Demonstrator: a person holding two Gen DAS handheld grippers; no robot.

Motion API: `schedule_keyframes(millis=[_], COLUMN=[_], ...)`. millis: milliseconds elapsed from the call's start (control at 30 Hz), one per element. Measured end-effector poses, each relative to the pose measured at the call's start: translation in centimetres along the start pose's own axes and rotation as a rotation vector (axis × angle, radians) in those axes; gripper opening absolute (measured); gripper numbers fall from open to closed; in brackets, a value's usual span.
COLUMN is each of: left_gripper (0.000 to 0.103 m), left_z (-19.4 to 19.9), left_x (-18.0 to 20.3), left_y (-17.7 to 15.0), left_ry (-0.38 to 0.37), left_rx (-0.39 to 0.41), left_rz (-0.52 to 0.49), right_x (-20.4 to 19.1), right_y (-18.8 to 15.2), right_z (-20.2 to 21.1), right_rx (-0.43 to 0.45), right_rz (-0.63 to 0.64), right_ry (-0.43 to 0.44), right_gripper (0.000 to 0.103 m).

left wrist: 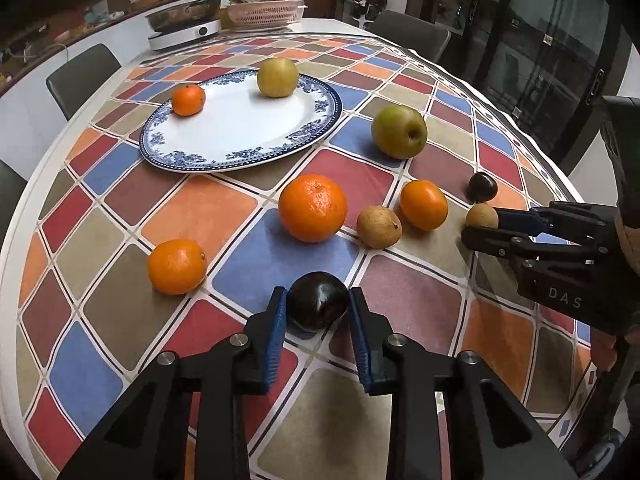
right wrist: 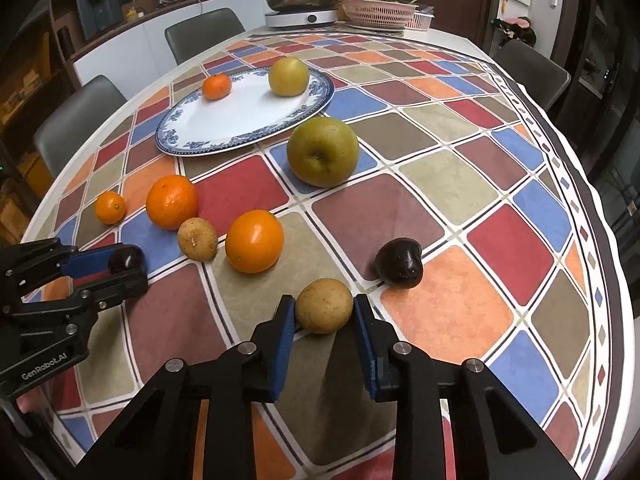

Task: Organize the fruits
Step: 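Grasp the dark plum with the left tool while the right tool grasps the brown kiwi, then carry the plum and kiwi with both tools over the plate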

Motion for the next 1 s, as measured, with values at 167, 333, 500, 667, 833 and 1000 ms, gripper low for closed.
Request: schedule_keyframes(millis=[167, 333, 500, 667, 833, 1000], left_gripper=[0.03, 0.03, 0.03, 0.03, 0.03, 0.03], left_z=[0.5, 1.3, 2.7, 4.7, 6.6, 8.7], left_x=[0.0, 0.2, 0.3, 0.6, 0.5, 0.4], left_y=[0.2, 0.5, 0.8, 1.4, 2.1, 3.3], left_ry=[0.002, -0.004, -0.025, -0.035, -0.022, -0.027], left_rx=[0.017, 0.037, 0.066, 0.105, 0.146, 0.203], left_rz=[-0.007, -0.005, 0.011, 0.009, 0.005, 0.003], right_x=[-0.1, -0.8, -1.8, -3.2, -4.3, -5.0], right_y=[0.0, 0.3, 0.6, 1.1, 1.7, 2.9], right_z=[0.3, 1.4, 2.8, 4.4, 6.0, 7.6], right_rx=[0.006, 0.025, 0.048, 0.073, 0.106, 0.146], right_rz=[0.001, 0.009, 0.017, 0.024, 0.038, 0.048], right_ry=[0.003, 0.016, 0.041, 0.087, 0.113, 0.126], right_gripper=[0.03, 0.03, 0.03, 0.03, 0.03, 0.03])
Point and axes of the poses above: each gripper's, at about its wrist camera, not at the fingertips, and z roughly against the way its jaws point, x to its right, y to its top, the point moved 9 cm from there along -z, roughly the way its jaws point, and after that the axes turned 1 degree about -z, right-handed, at the moved point
